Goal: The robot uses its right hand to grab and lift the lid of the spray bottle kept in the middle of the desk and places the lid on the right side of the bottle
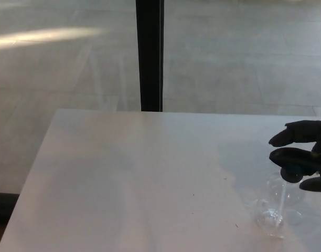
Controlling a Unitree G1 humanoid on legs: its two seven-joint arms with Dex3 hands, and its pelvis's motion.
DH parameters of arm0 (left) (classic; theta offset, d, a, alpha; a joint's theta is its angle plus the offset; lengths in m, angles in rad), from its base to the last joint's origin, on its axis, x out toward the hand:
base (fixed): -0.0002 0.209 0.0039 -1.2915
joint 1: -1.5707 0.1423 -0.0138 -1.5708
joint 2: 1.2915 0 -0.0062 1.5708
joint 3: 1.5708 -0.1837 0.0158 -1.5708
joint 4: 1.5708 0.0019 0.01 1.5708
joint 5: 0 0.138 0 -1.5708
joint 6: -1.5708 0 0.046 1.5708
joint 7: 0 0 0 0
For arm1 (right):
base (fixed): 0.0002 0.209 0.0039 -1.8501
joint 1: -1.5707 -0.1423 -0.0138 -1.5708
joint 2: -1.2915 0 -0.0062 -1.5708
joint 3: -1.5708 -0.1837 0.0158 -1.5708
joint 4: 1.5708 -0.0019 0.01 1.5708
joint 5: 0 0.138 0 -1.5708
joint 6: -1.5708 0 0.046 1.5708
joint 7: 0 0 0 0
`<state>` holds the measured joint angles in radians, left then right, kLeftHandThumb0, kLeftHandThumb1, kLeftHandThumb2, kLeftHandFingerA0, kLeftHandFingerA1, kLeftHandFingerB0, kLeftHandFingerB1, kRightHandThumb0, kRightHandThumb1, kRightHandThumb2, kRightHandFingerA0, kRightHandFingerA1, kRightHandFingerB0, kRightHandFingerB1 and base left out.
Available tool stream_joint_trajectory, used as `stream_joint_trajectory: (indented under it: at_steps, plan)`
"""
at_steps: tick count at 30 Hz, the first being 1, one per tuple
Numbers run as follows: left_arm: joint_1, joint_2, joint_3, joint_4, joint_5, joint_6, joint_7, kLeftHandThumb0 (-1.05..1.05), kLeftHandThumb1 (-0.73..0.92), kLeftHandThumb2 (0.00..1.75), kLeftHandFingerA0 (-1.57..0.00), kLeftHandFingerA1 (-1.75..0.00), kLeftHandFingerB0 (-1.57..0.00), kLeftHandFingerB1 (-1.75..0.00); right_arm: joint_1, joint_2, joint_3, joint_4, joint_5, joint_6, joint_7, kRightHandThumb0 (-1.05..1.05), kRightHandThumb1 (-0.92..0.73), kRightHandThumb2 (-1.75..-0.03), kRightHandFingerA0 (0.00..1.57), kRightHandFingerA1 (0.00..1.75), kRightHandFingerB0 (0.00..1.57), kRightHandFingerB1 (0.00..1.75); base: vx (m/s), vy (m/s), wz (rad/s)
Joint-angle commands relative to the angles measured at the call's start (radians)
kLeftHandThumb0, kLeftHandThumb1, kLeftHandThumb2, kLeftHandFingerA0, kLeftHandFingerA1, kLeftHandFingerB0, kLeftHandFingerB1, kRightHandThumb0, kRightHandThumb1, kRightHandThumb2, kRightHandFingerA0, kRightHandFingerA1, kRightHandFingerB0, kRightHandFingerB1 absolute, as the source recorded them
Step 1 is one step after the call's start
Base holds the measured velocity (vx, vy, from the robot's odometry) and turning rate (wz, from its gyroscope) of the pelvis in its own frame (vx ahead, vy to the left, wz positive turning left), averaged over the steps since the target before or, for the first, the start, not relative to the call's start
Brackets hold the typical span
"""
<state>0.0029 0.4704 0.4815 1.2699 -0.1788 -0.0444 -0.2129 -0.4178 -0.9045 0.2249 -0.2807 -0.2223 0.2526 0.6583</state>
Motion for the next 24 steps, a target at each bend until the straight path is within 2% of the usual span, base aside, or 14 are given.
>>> stream_joint_trajectory:
  at_steps: [1, 2, 3, 4, 5, 6, 17, 18, 19, 20, 21, 22, 23, 24]
  plan:
    - [0.004, 0.014, 0.002, 0.005, -0.012, -0.017, 0.013, -0.65, 0.51, 0.91, -0.6, -0.7, -0.36, -0.54, 0.018, 0.007, -0.004, -0.01, -0.107, -0.026, -0.048, -0.33, -0.8, -0.63, 1.05, 0.91, 0.54, 0.39, 0.0, 0.0, 0.0]
    - [0.002, 0.014, 0.0, 0.006, -0.009, -0.015, 0.019, -0.65, 0.51, 0.91, -0.6, -0.7, -0.36, -0.54, 0.018, 0.006, 0.002, -0.008, -0.133, -0.031, -0.056, -0.33, -0.8, -0.63, 1.05, 0.91, 0.54, 0.39, 0.0, 0.0, 0.0]
    - [0.002, 0.014, 0.002, 0.007, -0.012, -0.014, 0.018, -0.64, 0.52, 0.91, -0.61, -0.7, -0.36, -0.55, 0.03, 0.013, 0.004, -0.008, -0.177, -0.049, -0.101, -0.25, -0.78, -0.66, 0.78, 1.44, 0.69, 0.44, 0.0, 0.0, 0.0]
    - [0.004, 0.014, 0.0, 0.005, -0.01, -0.017, 0.02, -0.65, 0.52, 0.92, -0.61, -0.7, -0.37, -0.55, 0.031, 0.015, 0.007, -0.008, -0.196, -0.05, -0.111, -0.34, -0.66, -0.72, 0.85, 1.48, 0.69, 0.51, 0.0, 0.0, 0.0]
    - [0.005, 0.014, -0.001, 0.003, -0.009, -0.018, 0.02, -0.65, 0.52, 0.92, -0.61, -0.7, -0.37, -0.55, 0.032, 0.016, 0.008, -0.008, -0.205, -0.052, -0.115, -0.34, -0.66, -0.72, 0.85, 1.48, 0.69, 0.51, 0.0, 0.0, 0.0]
    - [0.003, 0.013, 0.0, 0.003, -0.01, -0.011, 0.029, -0.65, 0.52, 0.92, -0.6, -0.69, -0.37, -0.55, 0.038, 0.018, 0.009, 0.003, -0.227, -0.074, -0.143, -0.2, -0.75, -0.6, 0.71, 1.66, 0.85, 0.48, 0.0, 0.0, 0.0]
    - [0.009, 0.007, 0.007, 0.0, -0.019, -0.008, 0.025, -0.68, 0.54, 0.93, -0.61, -0.7, -0.36, -0.55, 0.098, 0.056, -0.015, 0.042, -0.315, -0.186, -0.295, -0.28, -0.71, -0.65, 0.79, 1.64, 0.92, 0.58, 0.0, 0.0, 0.0]
    - [0.009, 0.008, 0.007, -0.001, -0.02, -0.004, 0.024, -0.67, 0.53, 0.93, -0.62, -0.7, -0.37, -0.55, 0.106, 0.064, -0.016, 0.045, -0.323, -0.193, -0.311, -0.34, -0.54, -0.93, 1.07, 1.31, 0.86, 0.73, 0.0, 0.0, 0.0]
    - [0.008, 0.008, 0.008, 0.0, -0.021, -0.003, 0.025, -0.67, 0.53, 0.93, -0.62, -0.7, -0.37, -0.55, 0.109, 0.067, -0.016, 0.046, -0.326, -0.195, -0.314, -0.34, -0.54, -0.93, 1.07, 1.31, 0.86, 0.73, 0.0, 0.0, 0.0]
    - [0.009, 0.009, 0.007, 0.002, -0.019, -0.007, 0.02, -0.67, 0.54, 0.93, -0.6, -0.69, -0.37, -0.54, 0.116, 0.072, -0.018, 0.048, -0.334, -0.208, -0.324, -0.29, -0.69, -0.62, 0.79, 1.66, 0.95, 0.61, 0.0, 0.0, 0.0]
    - [0.008, 0.008, 0.009, 0.003, -0.021, -0.007, 0.019, -0.66, 0.67, 0.6, -0.68, -0.65, -0.43, -0.42, 0.119, 0.077, -0.02, 0.051, -0.337, -0.214, -0.331, -0.26, -0.68, -0.63, 0.8, 1.64, 0.95, 0.65, 0.0, 0.0, 0.0]
    - [0.007, 0.007, 0.013, 0.003, -0.026, -0.006, 0.021, -0.66, 0.67, 0.6, -0.68, -0.65, -0.43, -0.42, 0.122, 0.083, -0.022, 0.054, -0.337, -0.218, -0.334, -0.26, -0.68, -0.63, 0.8, 1.64, 0.95, 0.65, 0.0, 0.0, 0.0]
    - [0.005, 0.009, 0.011, 0.008, -0.021, -0.008, 0.022, -0.68, 0.52, 0.93, -0.62, -0.69, -0.35, -0.53, 0.131, 0.102, -0.034, 0.068, -0.327, -0.237, -0.367, -0.22, -0.7, -0.67, 0.84, 1.62, 0.93, 0.82, 0.0, 0.0, 0.0]
    - [0.005, 0.009, 0.011, 0.008, -0.021, -0.008, 0.022, -0.67, 0.51, 0.92, -0.62, -0.69, -0.36, -0.55, 0.132, 0.106, -0.037, 0.07, -0.331, -0.241, -0.367, -0.25, -0.74, -0.68, 0.79, 1.7, 0.84, 0.99, 0.0, 0.0, 0.0]
